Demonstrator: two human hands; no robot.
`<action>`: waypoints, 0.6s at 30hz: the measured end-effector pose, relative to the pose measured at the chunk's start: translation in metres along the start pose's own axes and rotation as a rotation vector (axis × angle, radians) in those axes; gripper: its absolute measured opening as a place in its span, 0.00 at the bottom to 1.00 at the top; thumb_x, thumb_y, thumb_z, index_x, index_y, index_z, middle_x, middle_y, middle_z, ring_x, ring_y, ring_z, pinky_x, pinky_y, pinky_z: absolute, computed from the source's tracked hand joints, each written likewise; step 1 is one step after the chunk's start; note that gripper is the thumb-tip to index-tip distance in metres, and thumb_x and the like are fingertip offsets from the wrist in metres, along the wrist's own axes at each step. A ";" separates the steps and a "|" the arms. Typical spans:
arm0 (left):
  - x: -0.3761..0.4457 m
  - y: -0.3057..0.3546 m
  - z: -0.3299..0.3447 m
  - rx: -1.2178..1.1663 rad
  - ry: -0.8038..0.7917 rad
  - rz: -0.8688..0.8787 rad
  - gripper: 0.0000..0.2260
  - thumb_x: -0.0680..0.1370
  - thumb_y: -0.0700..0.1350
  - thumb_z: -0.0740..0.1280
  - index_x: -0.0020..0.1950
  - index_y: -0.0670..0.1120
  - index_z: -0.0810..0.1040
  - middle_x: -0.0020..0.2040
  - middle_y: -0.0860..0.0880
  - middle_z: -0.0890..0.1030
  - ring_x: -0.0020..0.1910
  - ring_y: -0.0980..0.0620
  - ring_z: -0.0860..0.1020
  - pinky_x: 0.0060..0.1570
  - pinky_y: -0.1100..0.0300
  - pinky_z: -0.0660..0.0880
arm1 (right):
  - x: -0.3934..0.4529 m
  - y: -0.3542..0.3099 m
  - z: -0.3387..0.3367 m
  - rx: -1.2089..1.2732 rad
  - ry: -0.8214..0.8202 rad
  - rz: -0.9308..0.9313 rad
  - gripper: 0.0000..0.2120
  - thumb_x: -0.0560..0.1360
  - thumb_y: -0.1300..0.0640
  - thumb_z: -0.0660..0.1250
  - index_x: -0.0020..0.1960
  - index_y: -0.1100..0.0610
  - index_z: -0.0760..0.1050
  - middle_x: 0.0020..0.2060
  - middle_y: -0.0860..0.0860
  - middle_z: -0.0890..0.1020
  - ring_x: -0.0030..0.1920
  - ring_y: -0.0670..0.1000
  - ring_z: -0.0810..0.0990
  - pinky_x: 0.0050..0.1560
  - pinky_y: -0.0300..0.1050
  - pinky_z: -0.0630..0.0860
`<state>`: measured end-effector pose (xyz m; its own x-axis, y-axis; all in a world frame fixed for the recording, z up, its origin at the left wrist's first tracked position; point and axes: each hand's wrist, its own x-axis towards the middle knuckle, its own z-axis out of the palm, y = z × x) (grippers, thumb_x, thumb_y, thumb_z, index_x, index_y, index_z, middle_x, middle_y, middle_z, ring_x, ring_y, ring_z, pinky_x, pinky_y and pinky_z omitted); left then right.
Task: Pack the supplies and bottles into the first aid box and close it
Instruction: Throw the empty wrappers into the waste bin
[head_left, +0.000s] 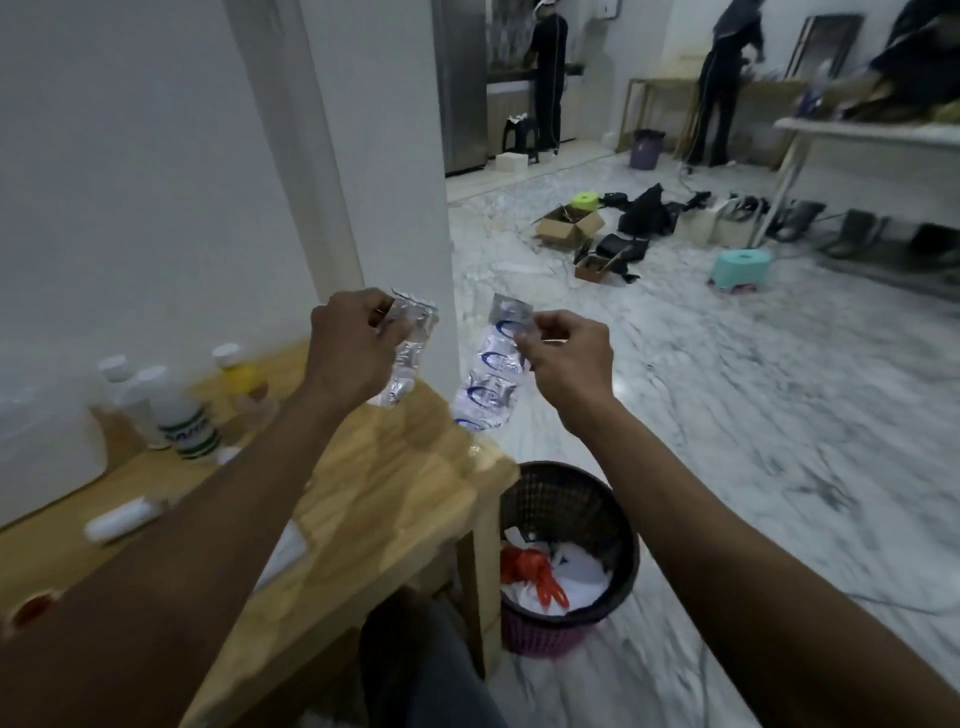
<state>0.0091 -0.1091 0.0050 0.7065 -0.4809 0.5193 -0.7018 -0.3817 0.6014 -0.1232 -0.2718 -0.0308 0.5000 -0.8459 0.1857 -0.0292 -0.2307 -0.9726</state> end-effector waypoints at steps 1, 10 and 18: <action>0.001 0.008 0.014 -0.019 -0.020 -0.001 0.06 0.73 0.44 0.72 0.43 0.41 0.82 0.38 0.44 0.84 0.39 0.45 0.82 0.45 0.52 0.77 | 0.006 0.005 -0.012 -0.018 0.039 0.007 0.04 0.74 0.55 0.73 0.46 0.54 0.82 0.37 0.47 0.83 0.37 0.45 0.81 0.38 0.41 0.75; -0.029 0.070 0.163 -0.045 -0.317 -0.128 0.05 0.72 0.36 0.69 0.37 0.42 0.78 0.35 0.44 0.81 0.37 0.43 0.78 0.39 0.49 0.76 | 0.034 0.094 -0.092 -0.232 0.221 0.147 0.02 0.75 0.56 0.69 0.46 0.54 0.78 0.38 0.50 0.83 0.42 0.52 0.82 0.45 0.45 0.76; -0.094 0.046 0.255 0.040 -0.534 -0.289 0.15 0.75 0.35 0.58 0.29 0.47 0.65 0.31 0.47 0.73 0.31 0.47 0.69 0.33 0.53 0.66 | 0.022 0.197 -0.103 -0.320 0.163 0.371 0.05 0.77 0.58 0.67 0.49 0.59 0.79 0.43 0.56 0.83 0.43 0.52 0.79 0.37 0.36 0.67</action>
<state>-0.1123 -0.2831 -0.1712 0.7327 -0.6790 -0.0445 -0.4987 -0.5803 0.6439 -0.2073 -0.3858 -0.2038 0.2651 -0.9568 -0.1191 -0.4551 -0.0152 -0.8903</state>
